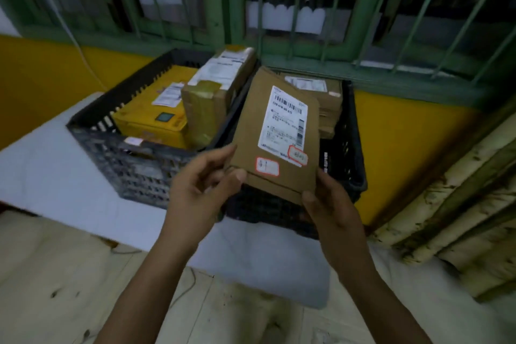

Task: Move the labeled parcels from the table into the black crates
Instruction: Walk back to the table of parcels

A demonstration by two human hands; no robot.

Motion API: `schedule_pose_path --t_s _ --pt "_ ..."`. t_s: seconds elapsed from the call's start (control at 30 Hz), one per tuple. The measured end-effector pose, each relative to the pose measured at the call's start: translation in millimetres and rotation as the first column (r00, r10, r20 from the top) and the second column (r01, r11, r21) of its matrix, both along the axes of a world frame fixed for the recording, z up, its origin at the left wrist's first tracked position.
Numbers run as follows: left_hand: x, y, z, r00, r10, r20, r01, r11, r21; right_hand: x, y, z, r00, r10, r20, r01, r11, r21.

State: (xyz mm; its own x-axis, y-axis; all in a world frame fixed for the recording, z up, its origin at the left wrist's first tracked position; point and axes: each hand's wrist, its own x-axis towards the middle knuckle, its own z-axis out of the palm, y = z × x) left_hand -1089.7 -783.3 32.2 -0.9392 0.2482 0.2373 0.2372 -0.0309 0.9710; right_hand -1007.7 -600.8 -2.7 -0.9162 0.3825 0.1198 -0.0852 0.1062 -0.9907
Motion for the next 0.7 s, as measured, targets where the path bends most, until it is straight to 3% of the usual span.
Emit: schedule_pose_path --t_s 0.07,0.1,0.17,0.27,0.37,0.47,0.53,0.6,0.63,0.7 --pt "-28.5 26.3 5.4 1.0 0.013 0.002 -0.013 1.0 0.027 -22.3 11.4 8.3 0.997 -0.068 0.033 0.055 0.952 0.301" --pt "-41.4 39.8 7.6 1.0 0.018 -0.017 -0.017 1.0 0.021 -33.0 15.9 12.0 0.992 -0.125 0.037 0.092 0.874 0.478" --pt "-61.0 68.9 11.6 0.998 -0.009 -0.065 0.007 1.0 -0.023 -54.6 20.9 15.4 0.984 -0.176 0.01 0.128 0.752 0.647" --pt "-78.6 113.4 9.2 0.97 -0.122 -0.211 0.075 0.973 -0.217 -86.5 32.3 13.4 0.974 -0.226 0.022 0.157 0.742 0.651" --pt "-91.2 145.3 4.4 0.874 -0.328 -0.359 0.198 0.914 -0.354 -104.6 58.8 9.6 0.917 -0.398 0.013 0.3 0.712 0.635" --pt "-126.6 158.7 -12.7 0.829 -0.521 -0.203 0.408 0.812 -0.417 -106.8 79.1 11.2 0.839 -0.542 -0.034 0.442 0.645 0.623" --pt "-159.5 166.1 -34.9 0.805 -0.591 -0.055 0.424 0.636 -0.645 -104.8 88.4 9.4 0.778 -0.625 -0.064 0.503 0.559 0.659" --pt "-188.1 177.6 -60.3 0.751 -0.655 0.087 0.399 0.345 -0.85 -103.8 95.1 10.1 0.72 -0.69 -0.076 0.559 0.511 0.654" --pt "-196.1 183.6 -71.7 0.707 -0.692 0.145 0.398 0.22 -0.891 -104.4 97.5 10.0 0.705 -0.706 -0.07 0.576 0.512 0.637" --pt "-203.3 196.8 -89.8 0.623 -0.761 0.18 0.376 0.09 -0.922 -104.9 99.0 7.7 0.694 -0.718 -0.054 0.594 0.528 0.607"
